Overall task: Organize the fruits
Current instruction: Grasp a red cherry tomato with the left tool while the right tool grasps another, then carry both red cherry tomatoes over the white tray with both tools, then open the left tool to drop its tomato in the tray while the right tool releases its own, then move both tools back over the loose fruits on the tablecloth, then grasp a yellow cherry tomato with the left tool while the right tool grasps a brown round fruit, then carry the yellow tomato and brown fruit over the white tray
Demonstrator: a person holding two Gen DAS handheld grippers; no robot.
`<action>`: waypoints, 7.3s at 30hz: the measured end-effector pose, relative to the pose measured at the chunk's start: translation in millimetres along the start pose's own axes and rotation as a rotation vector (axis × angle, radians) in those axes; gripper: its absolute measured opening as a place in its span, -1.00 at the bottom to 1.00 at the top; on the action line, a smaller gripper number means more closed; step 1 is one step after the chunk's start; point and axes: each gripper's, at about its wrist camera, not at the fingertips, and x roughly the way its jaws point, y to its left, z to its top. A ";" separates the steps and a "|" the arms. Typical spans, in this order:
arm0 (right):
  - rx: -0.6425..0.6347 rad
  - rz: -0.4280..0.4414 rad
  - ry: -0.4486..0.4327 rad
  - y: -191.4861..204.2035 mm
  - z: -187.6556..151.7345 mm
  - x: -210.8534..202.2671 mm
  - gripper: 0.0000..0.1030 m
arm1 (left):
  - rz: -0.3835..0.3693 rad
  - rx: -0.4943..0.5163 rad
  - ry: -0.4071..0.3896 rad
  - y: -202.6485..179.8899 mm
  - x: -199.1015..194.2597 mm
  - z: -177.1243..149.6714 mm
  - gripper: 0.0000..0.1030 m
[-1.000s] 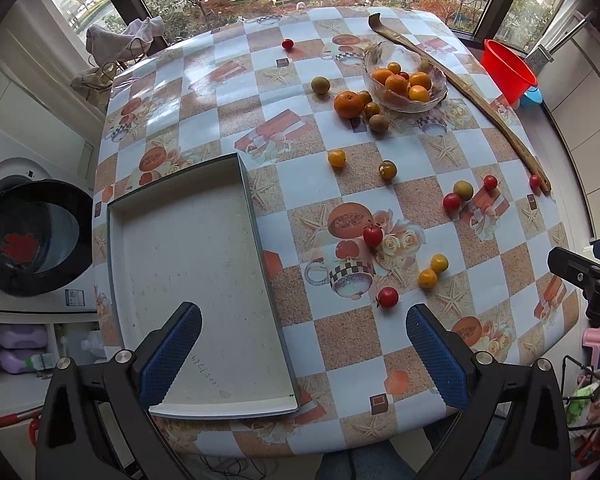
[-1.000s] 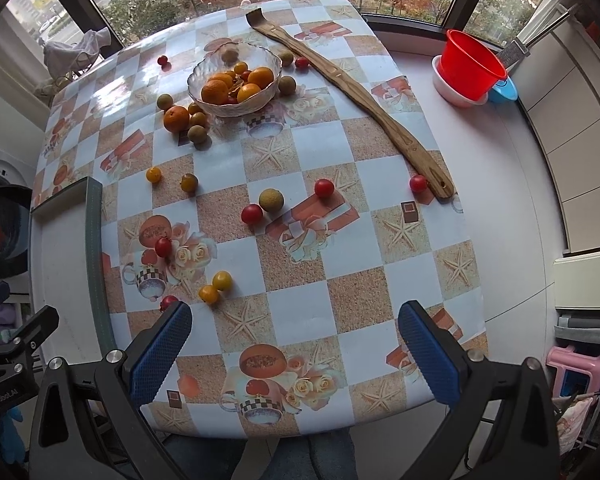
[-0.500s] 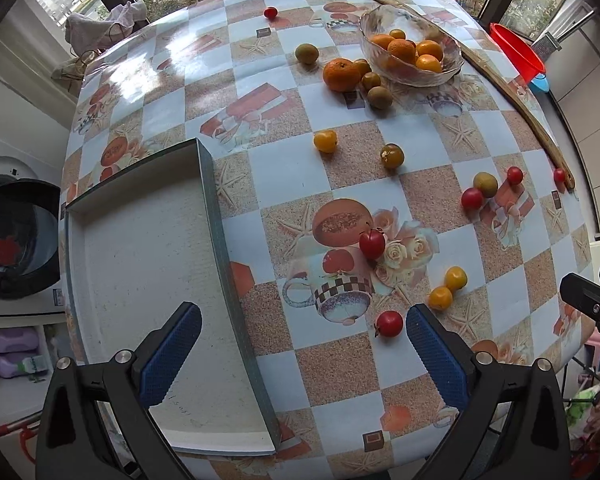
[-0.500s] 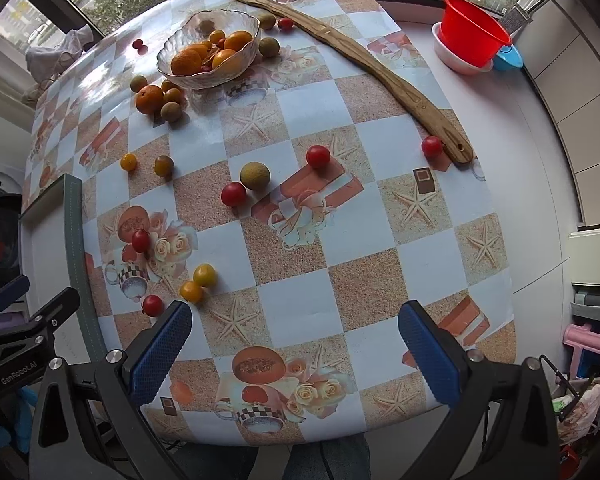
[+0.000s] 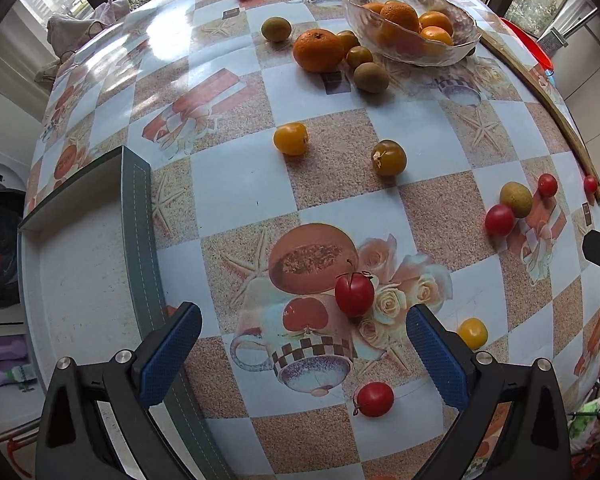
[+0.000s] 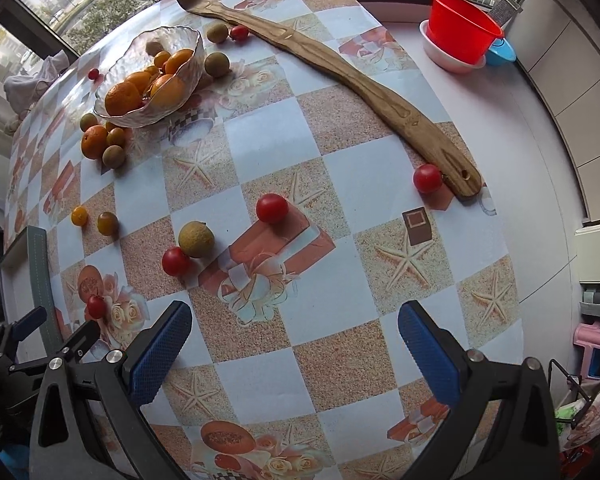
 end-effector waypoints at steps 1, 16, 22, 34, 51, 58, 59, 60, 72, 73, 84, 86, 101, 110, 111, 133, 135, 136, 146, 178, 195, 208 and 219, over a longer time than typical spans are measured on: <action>-0.013 -0.003 -0.002 -1.2 3.4 4.0 0.99 | 0.003 0.000 -0.002 -1.1 2.7 0.9 1.00; -0.157 -0.003 -0.051 6.7 37.9 42.1 0.26 | -0.009 -0.006 -0.039 -7.2 26.9 8.9 0.60; -0.205 -0.040 -0.058 20.1 44.3 42.8 -0.07 | -0.077 0.004 -0.048 -15.9 20.6 8.9 0.00; -0.120 0.079 -0.036 20.5 36.5 14.3 -0.56 | -0.195 -0.001 -0.047 -8.0 0.6 7.5 -0.56; -0.215 0.191 0.009 101.7 5.8 -26.2 -0.56 | -0.213 -0.141 -0.123 66.8 -51.4 -22.9 -0.56; -0.322 0.250 0.023 175.4 0.0 -32.0 -0.56 | -0.145 -0.231 -0.151 129.9 -57.0 -36.8 -0.56; -0.336 0.260 0.026 186.9 -0.6 -31.6 -0.56 | -0.132 -0.241 -0.153 139.2 -56.5 -38.3 -0.56; -0.349 0.270 0.029 199.6 -1.2 -30.7 -0.56 | -0.118 -0.250 -0.155 150.1 -55.8 -41.0 -0.56; -0.458 0.330 0.095 335.0 -6.3 11.7 -0.56 | -0.015 -0.323 -0.118 241.0 -5.9 -37.3 -0.56; -0.457 0.326 0.102 340.7 -5.9 16.9 -0.56 | -0.009 -0.326 -0.114 244.9 -1.5 -36.7 -0.56; -0.505 0.248 0.135 374.7 -3.8 55.9 -0.56 | 0.030 -0.342 -0.086 256.2 20.9 -37.8 -0.54; -0.510 0.239 0.144 377.3 -4.7 60.6 -0.56 | 0.051 -0.343 -0.090 256.8 20.7 -38.7 -0.27; -0.490 0.355 0.077 379.1 -2.4 22.0 0.63 | 0.074 -0.318 -0.111 259.3 -2.0 -43.0 0.50; -0.353 0.322 0.028 305.4 0.2 -9.4 0.63 | 0.062 -0.218 -0.117 214.9 -25.2 -40.2 0.50; -0.333 0.313 0.030 294.1 0.4 -9.7 0.63 | 0.054 -0.204 -0.117 208.0 -27.1 -38.8 0.50; 0.075 0.086 0.053 43.5 -8.9 0.9 0.63 | -0.049 -0.005 -0.108 58.6 -23.0 24.9 0.50; 0.093 0.092 0.048 36.2 -3.8 3.8 0.63 | -0.048 -0.017 -0.100 54.6 -15.5 32.7 0.50; 0.101 0.095 0.048 34.0 -1.1 5.9 0.63 | -0.046 -0.025 -0.097 52.7 -11.8 36.8 0.50; 0.179 0.172 0.062 41.9 21.3 29.4 0.34 | -0.025 -0.036 -0.088 38.4 15.8 68.3 0.50; 0.052 0.205 0.032 57.5 7.3 -0.3 -0.42 | -0.200 -0.021 -0.146 37.3 -19.3 60.2 -0.57; -0.081 0.207 0.035 110.6 -13.8 -31.7 -0.42 | -0.198 -0.169 -0.177 98.6 -58.8 -9.1 -0.57; -0.307 0.251 0.063 233.4 -23.8 -28.6 -0.42 | -0.124 -0.354 -0.168 189.5 -50.5 -60.7 -0.57; -0.477 0.286 0.116 340.3 -26.7 7.1 -0.42 | -0.045 -0.441 -0.129 243.8 -15.7 -87.5 -0.57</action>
